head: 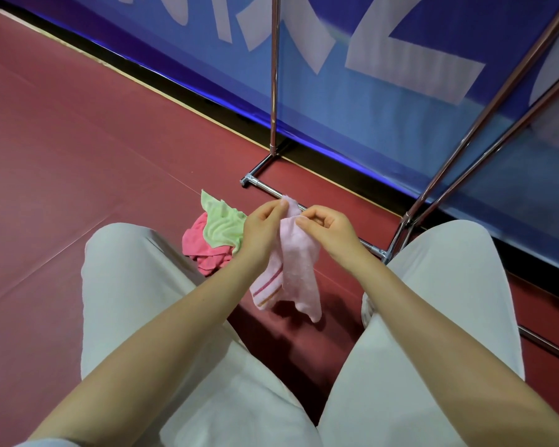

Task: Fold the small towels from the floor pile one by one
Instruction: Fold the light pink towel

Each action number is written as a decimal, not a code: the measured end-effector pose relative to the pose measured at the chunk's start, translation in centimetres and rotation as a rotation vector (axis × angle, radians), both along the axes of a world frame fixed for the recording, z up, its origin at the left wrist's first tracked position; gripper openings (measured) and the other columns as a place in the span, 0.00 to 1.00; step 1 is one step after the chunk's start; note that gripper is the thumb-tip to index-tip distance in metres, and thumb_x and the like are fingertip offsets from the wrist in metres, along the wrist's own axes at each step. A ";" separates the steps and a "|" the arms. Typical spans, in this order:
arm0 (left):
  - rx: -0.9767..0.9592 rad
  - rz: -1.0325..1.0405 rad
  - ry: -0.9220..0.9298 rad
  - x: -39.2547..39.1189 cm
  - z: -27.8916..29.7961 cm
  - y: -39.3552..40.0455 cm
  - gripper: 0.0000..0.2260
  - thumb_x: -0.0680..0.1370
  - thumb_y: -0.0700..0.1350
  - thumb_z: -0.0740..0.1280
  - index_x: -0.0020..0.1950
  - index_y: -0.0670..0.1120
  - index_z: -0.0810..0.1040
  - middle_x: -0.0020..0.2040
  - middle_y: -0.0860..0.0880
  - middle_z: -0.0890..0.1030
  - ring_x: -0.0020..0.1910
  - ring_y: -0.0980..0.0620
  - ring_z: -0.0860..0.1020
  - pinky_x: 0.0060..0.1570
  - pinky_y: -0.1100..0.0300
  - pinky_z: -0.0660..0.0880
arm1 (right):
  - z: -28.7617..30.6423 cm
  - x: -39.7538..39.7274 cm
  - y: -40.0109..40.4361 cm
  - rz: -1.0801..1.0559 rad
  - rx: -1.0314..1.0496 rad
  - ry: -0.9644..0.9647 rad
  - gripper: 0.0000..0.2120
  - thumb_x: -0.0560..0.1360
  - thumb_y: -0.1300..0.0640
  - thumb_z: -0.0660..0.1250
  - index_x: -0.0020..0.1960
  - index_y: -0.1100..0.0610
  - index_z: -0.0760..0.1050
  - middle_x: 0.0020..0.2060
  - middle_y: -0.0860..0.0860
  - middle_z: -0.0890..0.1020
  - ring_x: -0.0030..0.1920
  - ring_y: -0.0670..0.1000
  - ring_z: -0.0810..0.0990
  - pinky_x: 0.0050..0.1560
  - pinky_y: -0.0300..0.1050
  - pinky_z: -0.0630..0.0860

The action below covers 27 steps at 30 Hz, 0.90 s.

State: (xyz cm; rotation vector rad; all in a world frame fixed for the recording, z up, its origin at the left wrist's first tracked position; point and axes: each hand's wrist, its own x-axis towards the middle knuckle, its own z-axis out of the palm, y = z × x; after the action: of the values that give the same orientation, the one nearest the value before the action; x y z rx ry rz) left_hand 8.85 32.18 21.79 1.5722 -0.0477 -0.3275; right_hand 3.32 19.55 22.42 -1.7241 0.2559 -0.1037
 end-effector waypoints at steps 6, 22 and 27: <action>-0.172 -0.042 0.165 -1.6 0.1 -0.8 0.08 0.78 0.43 0.66 0.51 0.42 0.83 0.40 0.50 0.82 0.39 0.56 0.80 0.39 0.63 0.75 | 0.5 0.0 0.3 -0.112 0.111 -0.029 0.05 0.77 0.62 0.66 0.46 0.64 0.77 0.34 0.54 0.76 0.37 0.46 0.73 0.38 0.36 0.71; -0.061 -0.099 0.159 -1.6 1.1 -2.0 0.12 0.79 0.47 0.62 0.42 0.47 0.83 0.36 0.53 0.78 0.39 0.55 0.74 0.39 0.61 0.69 | -0.3 0.8 -0.1 -0.348 -0.043 -0.040 0.09 0.75 0.58 0.68 0.39 0.58 0.72 0.28 0.46 0.74 0.30 0.41 0.72 0.34 0.34 0.70; 0.031 -0.121 0.044 -2.0 0.5 -1.8 0.12 0.79 0.50 0.65 0.40 0.48 0.83 0.37 0.52 0.82 0.41 0.55 0.79 0.43 0.59 0.76 | -0.9 0.7 -0.2 -0.341 -0.042 0.033 0.11 0.75 0.56 0.69 0.37 0.55 0.70 0.28 0.49 0.73 0.30 0.44 0.70 0.33 0.40 0.69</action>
State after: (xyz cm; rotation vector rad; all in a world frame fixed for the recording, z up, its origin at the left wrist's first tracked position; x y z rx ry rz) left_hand 6.86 30.36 22.28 1.5953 -0.1044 -0.4601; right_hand 3.99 19.32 21.52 -1.7119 0.5748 -0.3318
